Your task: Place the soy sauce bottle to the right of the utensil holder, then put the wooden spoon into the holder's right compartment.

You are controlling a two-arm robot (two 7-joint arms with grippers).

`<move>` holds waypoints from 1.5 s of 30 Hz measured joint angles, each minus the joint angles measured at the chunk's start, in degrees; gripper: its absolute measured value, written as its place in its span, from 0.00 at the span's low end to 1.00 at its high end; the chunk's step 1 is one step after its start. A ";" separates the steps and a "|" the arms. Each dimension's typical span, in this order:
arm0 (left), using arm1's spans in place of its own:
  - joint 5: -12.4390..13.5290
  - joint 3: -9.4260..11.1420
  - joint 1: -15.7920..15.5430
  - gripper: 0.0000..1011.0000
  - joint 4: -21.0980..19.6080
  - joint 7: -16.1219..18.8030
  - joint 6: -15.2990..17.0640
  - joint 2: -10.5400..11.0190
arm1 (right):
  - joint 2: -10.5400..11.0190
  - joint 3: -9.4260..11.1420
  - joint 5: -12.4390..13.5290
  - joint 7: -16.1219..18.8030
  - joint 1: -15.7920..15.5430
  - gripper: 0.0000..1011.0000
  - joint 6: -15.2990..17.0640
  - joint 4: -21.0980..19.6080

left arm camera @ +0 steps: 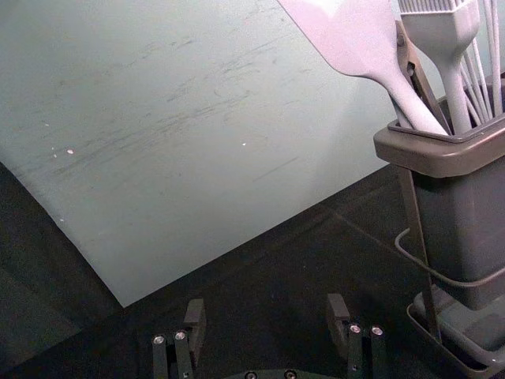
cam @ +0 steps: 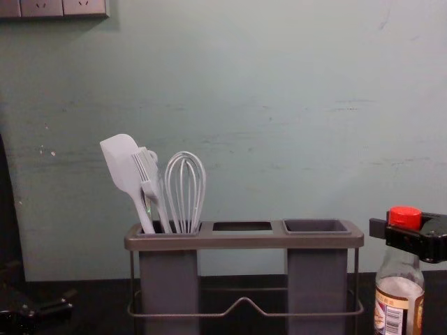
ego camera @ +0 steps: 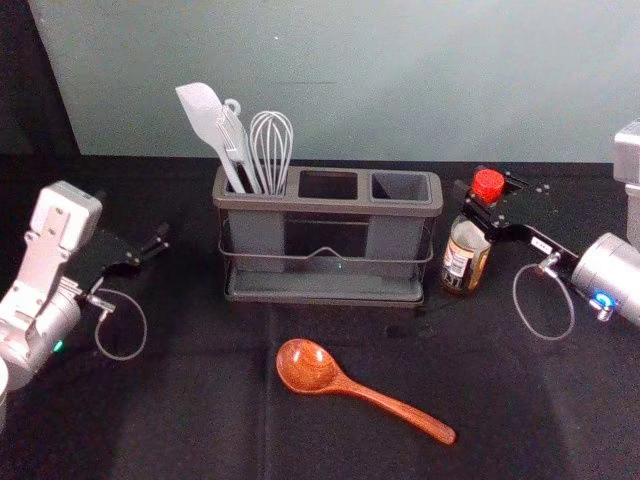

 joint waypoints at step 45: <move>0.00 0.00 0.00 0.99 0.00 0.00 0.00 0.00 | 1.85 2.46 0.91 -1.30 -2.68 0.99 1.23 -4.93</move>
